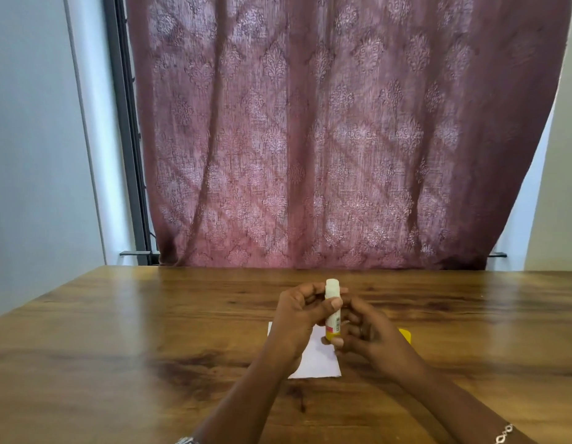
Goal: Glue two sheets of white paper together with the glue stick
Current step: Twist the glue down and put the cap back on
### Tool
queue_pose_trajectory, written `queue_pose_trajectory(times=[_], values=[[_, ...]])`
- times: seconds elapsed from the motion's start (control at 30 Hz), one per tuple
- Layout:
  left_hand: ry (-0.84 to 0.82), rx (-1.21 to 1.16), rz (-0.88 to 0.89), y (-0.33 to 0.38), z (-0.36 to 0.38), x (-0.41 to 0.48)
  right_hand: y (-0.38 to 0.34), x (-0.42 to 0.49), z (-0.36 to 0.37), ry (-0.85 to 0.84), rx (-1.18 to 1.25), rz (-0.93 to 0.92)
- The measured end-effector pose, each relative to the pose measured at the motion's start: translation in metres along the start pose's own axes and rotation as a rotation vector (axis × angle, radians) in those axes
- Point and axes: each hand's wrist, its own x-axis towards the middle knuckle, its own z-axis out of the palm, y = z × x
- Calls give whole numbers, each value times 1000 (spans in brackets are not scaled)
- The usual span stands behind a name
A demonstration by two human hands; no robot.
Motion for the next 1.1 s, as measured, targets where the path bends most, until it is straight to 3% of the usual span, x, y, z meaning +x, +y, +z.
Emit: queue_pose_trajectory(times=[0.13,0.33,0.57,0.8,1.1], values=[[-14,-52,-2,0,2,-1,-5,0,-2,1,27,33],[-19,-54,6,1,3,-1,-5,-3,5,44,-118,-2],[-20,-47,-23,1,-2,-2,-5,-1,-1,-32,73,66],[-12,-44,-30,3,1,-2,-1,-1,4,81,-173,-52],[-13,-25,-14,6,1,-3,-2,-1,6,35,-37,10]])
